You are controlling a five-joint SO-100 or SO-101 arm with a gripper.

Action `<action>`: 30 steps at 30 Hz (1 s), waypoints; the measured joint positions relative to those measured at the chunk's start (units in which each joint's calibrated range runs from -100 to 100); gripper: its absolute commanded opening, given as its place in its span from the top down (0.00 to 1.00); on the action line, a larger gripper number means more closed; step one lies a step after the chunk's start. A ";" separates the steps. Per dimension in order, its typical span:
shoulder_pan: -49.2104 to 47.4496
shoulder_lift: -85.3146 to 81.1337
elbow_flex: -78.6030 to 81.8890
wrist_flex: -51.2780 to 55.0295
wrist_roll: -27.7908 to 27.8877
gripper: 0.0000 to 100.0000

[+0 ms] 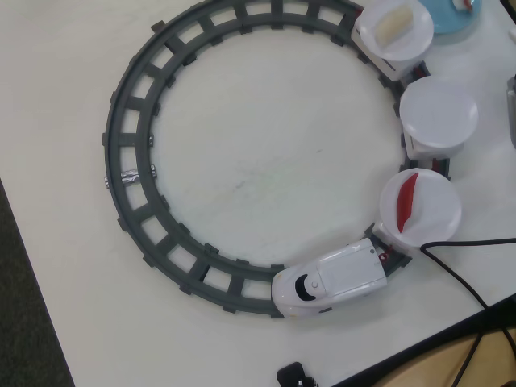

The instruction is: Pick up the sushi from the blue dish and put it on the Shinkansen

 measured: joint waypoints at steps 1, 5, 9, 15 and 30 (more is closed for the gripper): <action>0.00 0.00 0.00 0.00 0.00 0.63; 2.44 -3.96 0.00 2.71 0.00 0.63; 2.76 -4.63 0.00 2.80 0.00 0.63; 6.77 -0.08 -3.42 3.41 3.87 0.63; 10.32 71.66 -69.88 4.90 17.83 0.63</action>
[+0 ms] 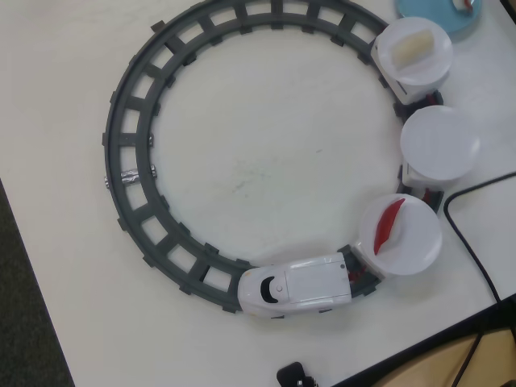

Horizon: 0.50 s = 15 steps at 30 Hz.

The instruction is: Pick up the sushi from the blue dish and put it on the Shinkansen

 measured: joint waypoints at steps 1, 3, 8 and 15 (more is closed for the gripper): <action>-0.32 4.80 -4.50 0.87 1.73 0.63; -1.26 13.56 -13.33 3.50 5.75 0.63; -2.68 32.25 -32.87 12.69 16.52 0.63; -3.94 49.35 -50.79 18.64 22.22 0.63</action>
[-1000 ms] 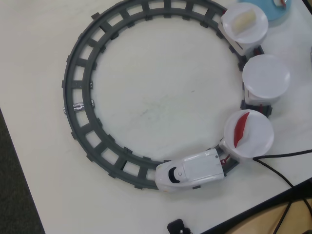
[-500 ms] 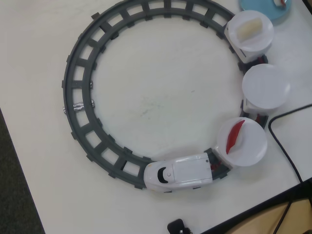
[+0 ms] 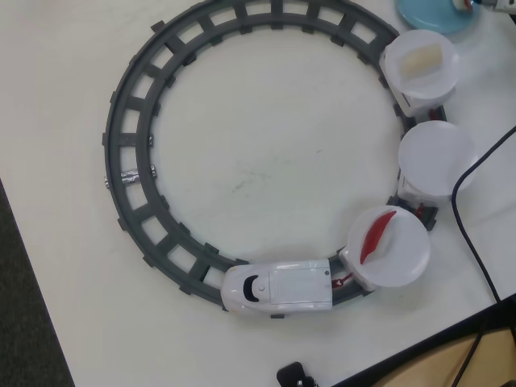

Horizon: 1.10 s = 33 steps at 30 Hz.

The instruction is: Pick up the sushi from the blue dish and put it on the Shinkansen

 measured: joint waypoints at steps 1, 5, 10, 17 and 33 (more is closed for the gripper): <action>0.00 1.52 -0.72 -0.17 0.42 0.63; 0.08 5.98 -1.44 -2.36 1.05 0.65; -0.47 7.16 -1.44 -2.36 1.20 0.95; -0.39 7.16 -1.44 -2.89 0.94 0.98; -6.85 -29.98 7.74 8.14 0.78 0.97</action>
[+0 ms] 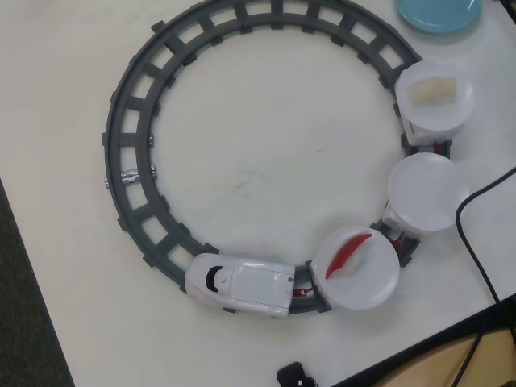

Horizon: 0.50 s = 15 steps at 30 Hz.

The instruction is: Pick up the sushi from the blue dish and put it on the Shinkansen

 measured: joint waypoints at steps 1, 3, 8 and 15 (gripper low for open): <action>-2.44 -5.39 3.15 0.87 0.00 0.97; -8.43 -17.26 10.81 1.57 0.00 0.97; -29.93 -46.15 33.32 0.44 0.31 0.97; -57.42 -62.82 66.28 -15.49 0.68 0.97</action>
